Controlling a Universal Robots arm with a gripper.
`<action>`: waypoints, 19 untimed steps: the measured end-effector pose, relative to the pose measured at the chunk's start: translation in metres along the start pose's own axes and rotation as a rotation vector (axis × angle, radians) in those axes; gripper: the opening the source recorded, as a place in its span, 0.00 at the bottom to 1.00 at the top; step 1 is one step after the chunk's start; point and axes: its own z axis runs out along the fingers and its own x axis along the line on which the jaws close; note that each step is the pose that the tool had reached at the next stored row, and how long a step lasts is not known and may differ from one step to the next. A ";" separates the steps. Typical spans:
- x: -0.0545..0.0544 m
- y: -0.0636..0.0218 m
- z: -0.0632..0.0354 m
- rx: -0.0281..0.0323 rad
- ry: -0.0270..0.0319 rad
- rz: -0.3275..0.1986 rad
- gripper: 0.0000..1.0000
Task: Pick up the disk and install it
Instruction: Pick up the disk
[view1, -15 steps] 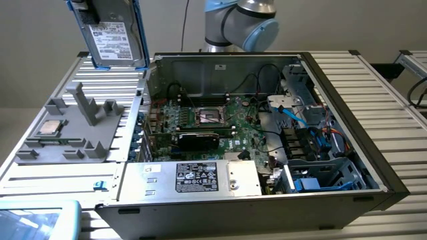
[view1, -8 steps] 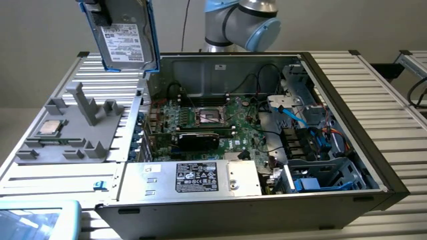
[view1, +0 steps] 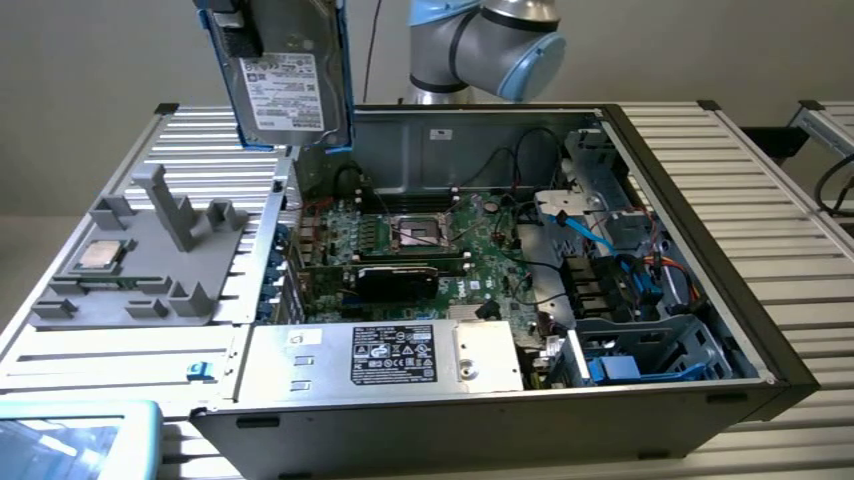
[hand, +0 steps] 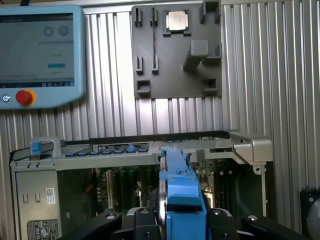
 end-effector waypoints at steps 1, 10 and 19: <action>0.001 -0.0041 -0.0001 -0.0003 0.0001 0.000 0.37; 0.015 -0.0417 -0.0012 -0.0031 0.0003 0.000 0.37; 0.028 -0.0787 -0.0020 -0.0058 0.0003 0.000 0.37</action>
